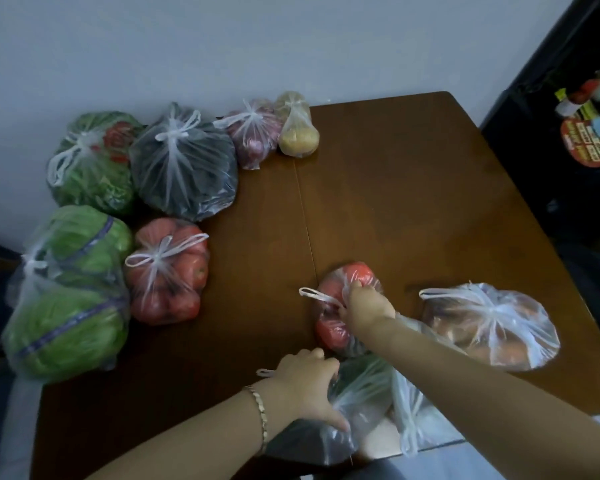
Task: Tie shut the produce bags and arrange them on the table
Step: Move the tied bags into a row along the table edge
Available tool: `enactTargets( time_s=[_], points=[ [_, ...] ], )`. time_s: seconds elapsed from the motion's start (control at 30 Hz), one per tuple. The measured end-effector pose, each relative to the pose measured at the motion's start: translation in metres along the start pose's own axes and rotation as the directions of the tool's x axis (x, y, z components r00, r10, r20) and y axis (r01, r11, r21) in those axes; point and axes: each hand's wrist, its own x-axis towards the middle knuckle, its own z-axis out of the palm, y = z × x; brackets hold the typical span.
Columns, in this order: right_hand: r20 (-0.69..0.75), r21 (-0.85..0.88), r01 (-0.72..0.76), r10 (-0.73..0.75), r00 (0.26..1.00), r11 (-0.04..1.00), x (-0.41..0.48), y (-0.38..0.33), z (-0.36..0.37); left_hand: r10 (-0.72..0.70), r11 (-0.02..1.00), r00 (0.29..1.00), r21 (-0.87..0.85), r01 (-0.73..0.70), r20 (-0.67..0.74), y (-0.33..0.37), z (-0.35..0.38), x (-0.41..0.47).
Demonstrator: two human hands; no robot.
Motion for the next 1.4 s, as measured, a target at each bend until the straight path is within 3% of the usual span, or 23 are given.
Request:
enactTargets(
  time_s=[0.13, 0.23, 0.37, 0.47, 0.6, 0.77, 0.83, 1.0, 1.17, 1.4],
  points=[
    [-0.022, 0.016, 0.020, -0.020, 1.000, 1.000, -0.006, -0.004, 0.000, -0.006, 0.980, 1.000, 0.198, 0.003, 0.012, 0.012, 0.009, 0.001],
    [-0.024, 0.129, 0.005, -0.002, 1.000, 0.992, -0.006, 0.000, -0.003, -0.108, 0.979, 0.994, 0.178, 0.102, 0.021, 0.009, 0.007, -0.002],
    [-0.051, 0.496, -0.033, 0.067, 0.996, 0.867, 0.000, 0.001, -0.023, -0.189, 0.975, 0.980, -0.125, 0.181, -0.056, -0.011, 0.002, -0.015],
    [-0.152, 0.548, 0.056, 0.034, 0.988, 0.834, 0.007, -0.006, -0.045, -0.300, 0.858, 0.937, -0.480, 0.183, -0.178, -0.035, -0.010, -0.026],
    [-0.246, 0.541, 0.104, 0.039, 0.969, 0.835, 0.018, -0.006, -0.069, -0.484, 0.691, 0.812, -0.711, 0.127, -0.326, -0.068, -0.045, -0.037],
    [-0.347, 0.534, 0.178, 0.023, 0.937, 0.826, 0.041, -0.014, -0.096, -0.663, 0.600, 0.530, -0.798, -0.045, -0.529, -0.102, -0.096, -0.030],
    [-0.376, 0.540, 0.208, 0.013, 0.927, 0.816, 0.053, -0.021, -0.108, -0.700, 0.566, 0.473, -0.820, -0.090, -0.535, -0.111, -0.115, -0.019],
    [-0.366, 0.543, 0.226, -0.014, 0.931, 0.809, 0.091, -0.046, -0.124, -0.759, 0.495, 0.447, -0.866, -0.078, -0.474, -0.142, -0.152, 0.017],
    [-0.355, 0.596, 0.242, -0.019, 0.935, 0.766, 0.127, -0.080, -0.134, -0.763, 0.508, 0.470, -0.862, 0.009, -0.445, -0.170, -0.169, 0.041],
    [-0.429, 0.604, 0.386, -0.123, 0.895, 0.698, 0.165, -0.133, -0.145, -0.787, 0.450, 0.497, -0.891, 0.058, -0.365, -0.181, -0.166, 0.057]
  ],
)
